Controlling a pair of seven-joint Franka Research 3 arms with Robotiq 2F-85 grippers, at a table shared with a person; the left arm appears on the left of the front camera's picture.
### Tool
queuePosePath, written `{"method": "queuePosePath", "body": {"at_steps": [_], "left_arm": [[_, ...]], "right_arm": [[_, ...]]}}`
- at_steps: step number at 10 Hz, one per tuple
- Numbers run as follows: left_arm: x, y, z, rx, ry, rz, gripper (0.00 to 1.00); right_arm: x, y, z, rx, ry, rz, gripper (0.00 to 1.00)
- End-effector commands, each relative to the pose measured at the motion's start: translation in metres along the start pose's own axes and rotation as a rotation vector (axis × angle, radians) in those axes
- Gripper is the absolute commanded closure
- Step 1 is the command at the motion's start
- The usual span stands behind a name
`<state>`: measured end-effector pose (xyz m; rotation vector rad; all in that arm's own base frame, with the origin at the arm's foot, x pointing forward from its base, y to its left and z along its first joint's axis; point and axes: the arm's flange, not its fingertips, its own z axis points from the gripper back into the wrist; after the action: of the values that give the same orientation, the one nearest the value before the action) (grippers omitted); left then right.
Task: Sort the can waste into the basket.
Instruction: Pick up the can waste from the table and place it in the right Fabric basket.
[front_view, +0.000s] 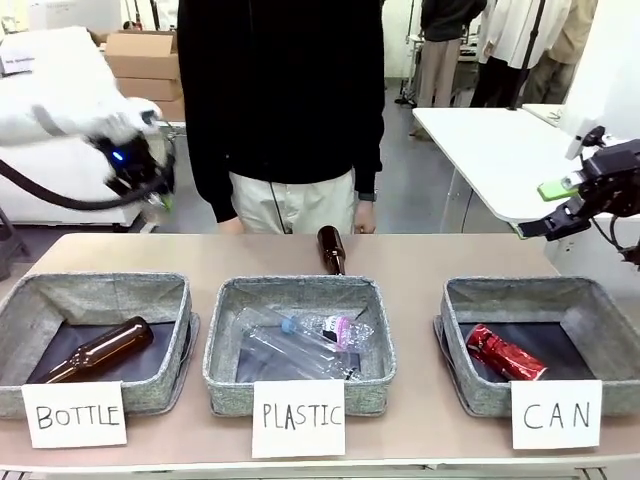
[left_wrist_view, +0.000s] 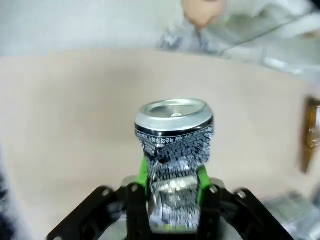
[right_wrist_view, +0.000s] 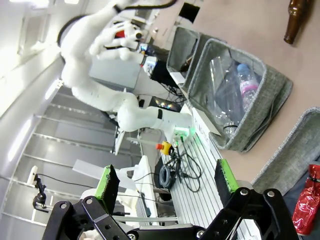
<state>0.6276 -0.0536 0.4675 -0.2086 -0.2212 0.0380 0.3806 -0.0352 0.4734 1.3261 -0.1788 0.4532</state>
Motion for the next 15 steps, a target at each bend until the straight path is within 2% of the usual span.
{"method": "queuePosePath", "body": {"at_steps": [1,2,3,4,5,6,8,9,10,11,12,13,14,15], "left_arm": [[-0.103,0.004,0.104,-0.150,0.078,-0.075,1.00],[-0.151,0.006,0.140,-0.197,0.090,-0.090,1.00],[-0.202,0.008,0.164,-0.270,0.166,-0.168,1.00],[-0.256,0.010,0.174,-0.254,0.127,-0.233,1.00],[-0.283,0.018,0.174,-0.203,-0.037,-0.215,1.00],[-0.203,-0.007,0.169,-0.259,0.141,-0.178,1.00],[-0.203,-0.007,0.169,-0.259,0.141,-0.178,1.00],[-0.254,0.002,0.179,-0.252,0.103,-0.206,0.60],[-0.212,-0.028,0.149,-0.365,0.220,-0.400,0.60],[-0.178,-0.078,0.129,-0.352,0.275,-0.518,0.60],[-0.159,-0.140,0.114,-0.336,0.342,-0.672,0.60],[-0.163,-0.212,0.103,-0.320,0.385,-0.832,0.60],[-0.176,-0.290,0.095,-0.264,0.335,-1.007,0.60],[-0.191,-0.351,0.083,-0.273,0.346,-1.176,0.60]], "right_arm": [[0.001,0.004,0.000,-0.008,0.000,-0.020,0.00],[0.001,0.004,0.000,-0.008,0.000,-0.020,0.00],[0.001,0.004,0.000,-0.008,0.000,-0.020,0.00],[0.001,0.004,0.000,-0.008,0.000,-0.020,0.00],[0.001,0.004,0.000,-0.008,0.000,-0.020,0.00],[0.001,0.004,0.000,-0.008,0.000,-0.020,0.00],[0.001,0.004,0.000,-0.008,0.000,-0.020,0.00],[0.001,0.001,0.000,-0.001,0.001,0.001,0.00],[-0.014,0.029,0.022,-0.151,-0.013,0.035,0.00],[-0.034,0.043,0.041,-0.158,-0.025,0.087,0.00],[-0.063,0.046,0.067,-0.224,-0.107,0.070,0.00],[-0.100,0.040,0.094,-0.295,-0.204,0.027,0.00],[-0.146,0.027,0.120,-0.355,-0.327,-0.076,0.00],[-0.190,0.019,0.136,-0.416,-0.381,-0.155,0.00]]}}
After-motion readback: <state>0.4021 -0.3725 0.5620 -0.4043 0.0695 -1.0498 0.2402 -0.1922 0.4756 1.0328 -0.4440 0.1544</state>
